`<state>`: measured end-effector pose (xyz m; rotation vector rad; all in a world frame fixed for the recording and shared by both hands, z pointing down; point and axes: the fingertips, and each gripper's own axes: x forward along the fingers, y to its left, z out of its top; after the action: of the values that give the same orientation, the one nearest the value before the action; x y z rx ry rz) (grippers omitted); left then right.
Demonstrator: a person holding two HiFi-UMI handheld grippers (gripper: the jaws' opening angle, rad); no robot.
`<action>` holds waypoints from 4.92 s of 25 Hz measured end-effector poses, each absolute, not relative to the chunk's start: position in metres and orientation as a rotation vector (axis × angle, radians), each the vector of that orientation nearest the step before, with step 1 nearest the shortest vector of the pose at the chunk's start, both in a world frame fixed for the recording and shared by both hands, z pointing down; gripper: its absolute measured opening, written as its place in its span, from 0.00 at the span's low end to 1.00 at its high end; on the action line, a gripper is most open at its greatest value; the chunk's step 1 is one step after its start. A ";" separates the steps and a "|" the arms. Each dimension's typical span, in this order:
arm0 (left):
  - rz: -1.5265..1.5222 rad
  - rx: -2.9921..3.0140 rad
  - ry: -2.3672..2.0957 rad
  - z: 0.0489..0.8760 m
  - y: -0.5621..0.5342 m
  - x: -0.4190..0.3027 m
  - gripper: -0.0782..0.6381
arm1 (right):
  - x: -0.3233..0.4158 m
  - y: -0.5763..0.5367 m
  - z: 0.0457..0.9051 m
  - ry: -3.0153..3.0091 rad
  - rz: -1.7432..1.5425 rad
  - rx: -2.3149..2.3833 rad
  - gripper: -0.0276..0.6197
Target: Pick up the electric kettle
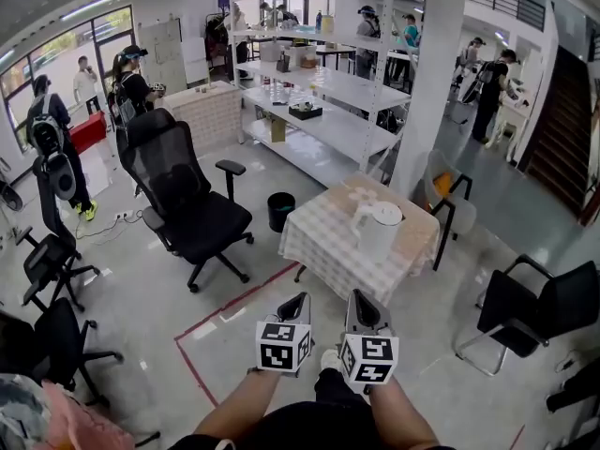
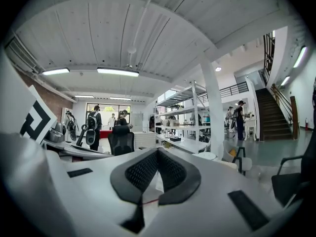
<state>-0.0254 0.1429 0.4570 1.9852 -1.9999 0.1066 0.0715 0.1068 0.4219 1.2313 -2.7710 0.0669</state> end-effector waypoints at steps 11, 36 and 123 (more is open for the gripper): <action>0.152 2.003 -2.022 0.456 0.052 -0.051 0.11 | 0.048 0.012 0.424 -2.807 0.135 1.245 0.03; 0.313 2.049 -1.986 0.473 -0.174 -0.068 0.11 | 0.020 -0.219 0.441 -2.768 0.253 1.234 0.03; 0.702 2.141 -1.481 0.595 -0.298 -0.234 0.11 | -0.050 -0.413 0.698 -2.088 0.629 1.895 0.39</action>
<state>-0.2345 -0.2979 0.5948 2.1411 -1.4815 0.7022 -0.0502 -0.4131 0.6975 1.8951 -2.0883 0.6293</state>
